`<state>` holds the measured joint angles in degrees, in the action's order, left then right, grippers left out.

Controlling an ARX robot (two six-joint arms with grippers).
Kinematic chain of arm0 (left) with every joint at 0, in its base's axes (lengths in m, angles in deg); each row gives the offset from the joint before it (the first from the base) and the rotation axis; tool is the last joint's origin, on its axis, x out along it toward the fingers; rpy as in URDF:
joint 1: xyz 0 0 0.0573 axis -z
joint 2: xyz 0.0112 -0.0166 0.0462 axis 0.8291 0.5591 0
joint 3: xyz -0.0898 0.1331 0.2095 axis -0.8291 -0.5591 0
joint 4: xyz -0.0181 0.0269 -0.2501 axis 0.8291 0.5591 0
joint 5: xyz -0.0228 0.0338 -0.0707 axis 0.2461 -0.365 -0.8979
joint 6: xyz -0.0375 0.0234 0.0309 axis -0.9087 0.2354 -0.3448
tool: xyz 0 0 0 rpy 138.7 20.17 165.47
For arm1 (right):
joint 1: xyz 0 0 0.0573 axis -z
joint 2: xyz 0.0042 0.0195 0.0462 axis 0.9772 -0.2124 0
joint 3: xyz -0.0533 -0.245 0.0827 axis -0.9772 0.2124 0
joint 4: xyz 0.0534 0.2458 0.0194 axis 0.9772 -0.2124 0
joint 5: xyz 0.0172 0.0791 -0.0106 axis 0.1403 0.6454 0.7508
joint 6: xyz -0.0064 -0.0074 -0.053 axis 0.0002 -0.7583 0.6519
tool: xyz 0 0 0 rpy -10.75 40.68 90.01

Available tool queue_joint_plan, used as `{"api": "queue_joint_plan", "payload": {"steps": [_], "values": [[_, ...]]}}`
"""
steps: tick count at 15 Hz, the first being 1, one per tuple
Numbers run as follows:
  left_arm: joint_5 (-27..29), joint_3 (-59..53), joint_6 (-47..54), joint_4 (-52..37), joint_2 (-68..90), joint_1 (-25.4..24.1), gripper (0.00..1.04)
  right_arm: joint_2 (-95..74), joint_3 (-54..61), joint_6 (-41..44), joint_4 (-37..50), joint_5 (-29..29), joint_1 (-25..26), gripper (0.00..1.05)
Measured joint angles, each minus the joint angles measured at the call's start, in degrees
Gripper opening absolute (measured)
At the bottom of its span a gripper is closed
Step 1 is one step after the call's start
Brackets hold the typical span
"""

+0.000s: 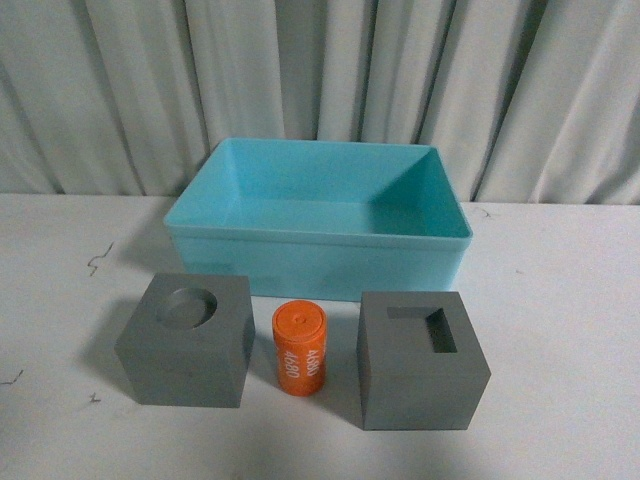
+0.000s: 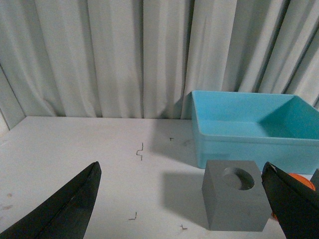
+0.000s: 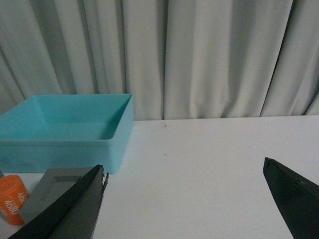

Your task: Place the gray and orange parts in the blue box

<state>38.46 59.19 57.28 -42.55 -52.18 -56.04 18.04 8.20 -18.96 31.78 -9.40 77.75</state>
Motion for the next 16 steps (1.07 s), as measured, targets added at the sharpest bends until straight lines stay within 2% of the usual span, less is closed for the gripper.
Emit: {"api": "queue_joint_plan", "payload": {"steps": [16], "values": [[0.00,0.02,0.02,0.00,0.00,0.00,0.98,0.00,0.00,0.02,0.00,0.00,0.00,0.98]]}}
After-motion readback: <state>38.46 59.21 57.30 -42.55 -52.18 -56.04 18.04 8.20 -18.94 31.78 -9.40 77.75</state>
